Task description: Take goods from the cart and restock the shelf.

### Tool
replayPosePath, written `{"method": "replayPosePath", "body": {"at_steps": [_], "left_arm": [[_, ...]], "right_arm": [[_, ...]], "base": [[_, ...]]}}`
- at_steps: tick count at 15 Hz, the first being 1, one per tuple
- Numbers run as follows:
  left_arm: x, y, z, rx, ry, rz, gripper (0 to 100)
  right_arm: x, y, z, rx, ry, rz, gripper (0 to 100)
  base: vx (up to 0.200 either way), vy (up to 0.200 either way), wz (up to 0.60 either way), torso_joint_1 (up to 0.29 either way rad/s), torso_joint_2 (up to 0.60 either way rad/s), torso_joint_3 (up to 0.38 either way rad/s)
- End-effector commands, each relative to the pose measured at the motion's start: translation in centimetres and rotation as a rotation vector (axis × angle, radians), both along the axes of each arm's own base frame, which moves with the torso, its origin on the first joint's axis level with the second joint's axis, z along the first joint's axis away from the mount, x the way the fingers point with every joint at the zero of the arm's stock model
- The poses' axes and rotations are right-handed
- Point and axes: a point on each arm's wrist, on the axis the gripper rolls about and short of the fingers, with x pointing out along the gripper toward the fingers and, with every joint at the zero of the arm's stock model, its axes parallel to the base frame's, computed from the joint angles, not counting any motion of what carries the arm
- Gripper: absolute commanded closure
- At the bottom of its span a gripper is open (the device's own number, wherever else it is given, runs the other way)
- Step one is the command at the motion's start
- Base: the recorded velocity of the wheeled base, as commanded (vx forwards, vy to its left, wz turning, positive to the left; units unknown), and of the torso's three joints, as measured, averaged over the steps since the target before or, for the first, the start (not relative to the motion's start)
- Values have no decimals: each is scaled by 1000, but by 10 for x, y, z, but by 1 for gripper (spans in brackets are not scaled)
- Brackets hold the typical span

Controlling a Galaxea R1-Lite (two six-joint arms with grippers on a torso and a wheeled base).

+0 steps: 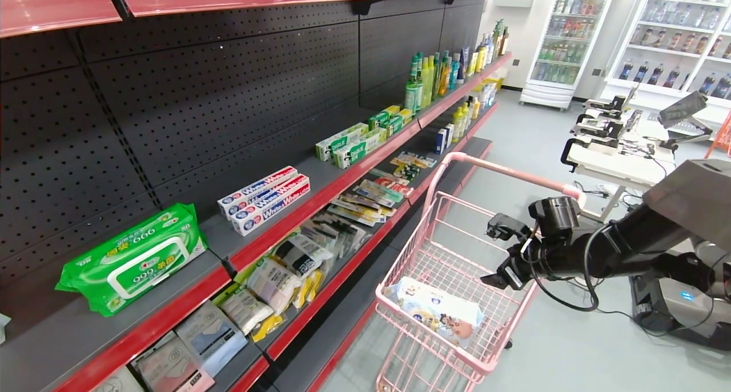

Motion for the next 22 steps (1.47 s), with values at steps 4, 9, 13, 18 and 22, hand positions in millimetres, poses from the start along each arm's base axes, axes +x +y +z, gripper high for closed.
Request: {"method": "replayPosePath", "body": {"at_steps": [4, 9, 13, 18, 22], "left_arm": [[0, 0, 0, 0, 1, 1, 0], [0, 0, 0, 0, 1, 1, 0], [0, 0, 0, 0, 1, 1, 0], [0, 0, 0, 0, 1, 1, 0], [0, 0, 0, 0, 1, 1, 0]], "right_arm": [[4, 23, -4, 0, -4, 60, 0], [4, 37, -12, -3, 11, 97, 0], [4, 40, -21, -22, 25, 123, 0], [7, 40, -25, -27, 27, 129, 0], [6, 35, -27, -32, 33, 125, 0]], "base": [[0, 0, 0, -57, 125, 65], [0, 0, 0, -86, 181, 96], [0, 0, 0, -98, 204, 108], [0, 0, 0, -120, 268, 138], [0, 0, 0, -154, 338, 172]]}}
